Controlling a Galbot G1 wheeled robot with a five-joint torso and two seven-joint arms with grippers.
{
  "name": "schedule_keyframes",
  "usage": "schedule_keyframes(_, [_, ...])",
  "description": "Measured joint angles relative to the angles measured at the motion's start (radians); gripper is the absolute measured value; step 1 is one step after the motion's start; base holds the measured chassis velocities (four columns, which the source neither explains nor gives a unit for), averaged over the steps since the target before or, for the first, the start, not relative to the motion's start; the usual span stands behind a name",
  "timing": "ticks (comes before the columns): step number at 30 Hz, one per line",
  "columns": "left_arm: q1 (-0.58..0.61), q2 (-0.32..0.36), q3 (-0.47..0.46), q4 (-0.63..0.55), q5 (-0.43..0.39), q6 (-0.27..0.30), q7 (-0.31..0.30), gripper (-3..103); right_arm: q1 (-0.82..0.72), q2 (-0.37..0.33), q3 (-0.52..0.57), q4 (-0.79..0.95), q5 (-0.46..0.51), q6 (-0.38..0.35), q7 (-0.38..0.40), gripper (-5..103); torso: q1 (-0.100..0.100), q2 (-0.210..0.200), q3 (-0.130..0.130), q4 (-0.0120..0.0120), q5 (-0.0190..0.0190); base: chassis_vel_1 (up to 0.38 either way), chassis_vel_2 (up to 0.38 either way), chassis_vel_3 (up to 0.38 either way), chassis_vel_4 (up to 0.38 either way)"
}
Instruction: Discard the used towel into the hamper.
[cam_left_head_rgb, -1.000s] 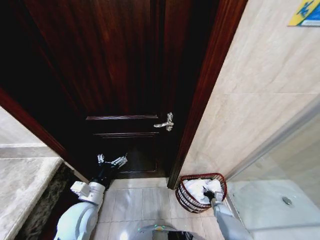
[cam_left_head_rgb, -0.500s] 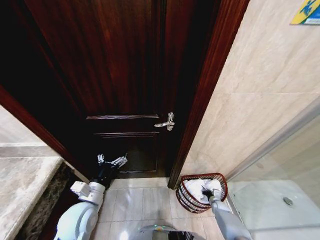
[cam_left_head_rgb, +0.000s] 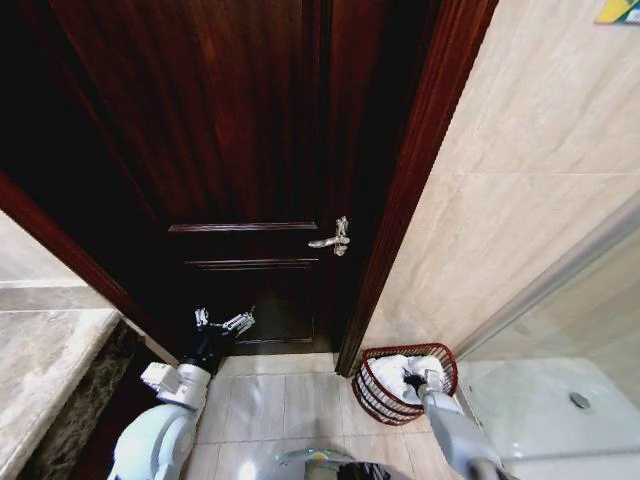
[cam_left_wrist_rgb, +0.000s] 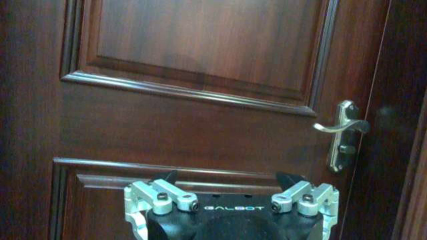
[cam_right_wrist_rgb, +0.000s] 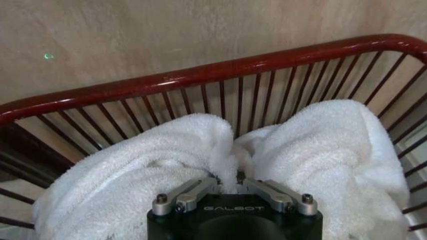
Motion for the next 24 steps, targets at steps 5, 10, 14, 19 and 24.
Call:
schedule_keyframes(5, [0.000,0.000,0.000,0.000,0.000,0.000,0.000,99,0.001,0.003,-0.005,-0.002,-0.008,-0.005,-0.004,3,-0.010,-0.021,-0.011,0.0000,-0.0002,0.000,0.000,0.000,0.000])
schedule_keyframes(10, [0.000,0.000,0.000,0.000,0.000,0.000,0.000,99,-0.004,0.010,-0.004,-0.003,-0.017,-0.003,-0.005,3,-0.022,-0.048,-0.027,0.0000,0.0000,0.000,0.000,0.000,0.000])
schedule_keyframes(14, [0.000,0.000,0.000,0.000,0.000,0.000,0.000,99,-0.003,0.010,-0.002,-0.003,-0.016,0.002,-0.002,3,-0.031,-0.069,-0.038,0.0001,0.0002,0.000,0.000,0.000,0.000])
schedule_keyframes(19, [0.000,0.000,0.000,0.000,0.000,0.000,0.000,99,-0.019,-0.020,-0.003,0.048,0.010,0.005,-0.027,1,-0.043,-0.094,-0.051,0.0001,0.0006,0.000,0.000,0.000,0.000])
schedule_keyframes(24, [0.000,0.000,0.000,0.000,0.000,0.000,0.000,99,-0.087,-0.065,-0.004,0.199,0.039,-0.005,-0.047,19,-0.046,-0.100,-0.053,0.0000,0.0006,0.000,0.000,0.000,0.000])
